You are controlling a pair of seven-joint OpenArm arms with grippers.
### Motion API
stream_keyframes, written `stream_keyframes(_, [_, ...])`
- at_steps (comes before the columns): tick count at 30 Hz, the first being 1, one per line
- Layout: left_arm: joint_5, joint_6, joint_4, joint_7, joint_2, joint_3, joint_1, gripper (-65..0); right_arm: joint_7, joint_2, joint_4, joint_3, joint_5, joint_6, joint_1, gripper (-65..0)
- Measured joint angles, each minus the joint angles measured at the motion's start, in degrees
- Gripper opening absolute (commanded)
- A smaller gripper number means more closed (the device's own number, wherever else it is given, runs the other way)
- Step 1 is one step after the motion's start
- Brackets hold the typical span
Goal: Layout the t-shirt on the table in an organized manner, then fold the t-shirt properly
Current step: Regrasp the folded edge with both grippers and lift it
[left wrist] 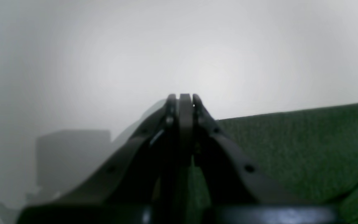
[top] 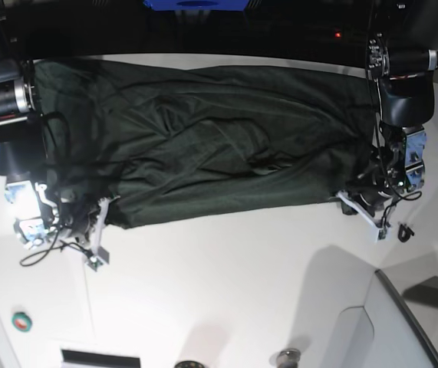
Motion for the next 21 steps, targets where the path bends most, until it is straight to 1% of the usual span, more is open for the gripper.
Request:
stream_keyframes(3, [-0.04,0.00,0.63,-0.09,-0.04,0.00,-1.64,-65.0,0.07,-0.02,0.02,-0.07,0.00,0.00,1.11,-65.0])
stream_keyframes(6, [0.00,-0.02,1.62,-0.22,0.00,0.04,-2.29,-65.0,3.76,0.02,0.02,-0.07,0.00,-0.02,1.57,-65.0])
stream_keyframes(8, [0.00,0.00,2.03,-0.09,-0.02,0.11,-2.29,-65.0,4.70,-0.02,0.02,-0.09,0.00,-0.02,1.55,-65.0])
stream_keyframes(11, [0.17,0.00,2.08,3.23,-0.04,0.11,-3.45,-65.0,5.01,0.00,0.02,-0.11,-0.02,0.00,1.62,-65.0])
stream_keyframes(16, [0.00,0.00,3.56,3.17,0.13,0.11,-6.12,-65.0,5.14,0.02,0.79,-0.07,-0.02,0.00,2.29,-65.0])
stream_keyframes(21, [0.00,0.02,7.41,3.26,0.48,0.11,-6.21,-65.0,5.20,0.00,3.69,-0.07,-0.02,-0.04,2.64,-65.0])
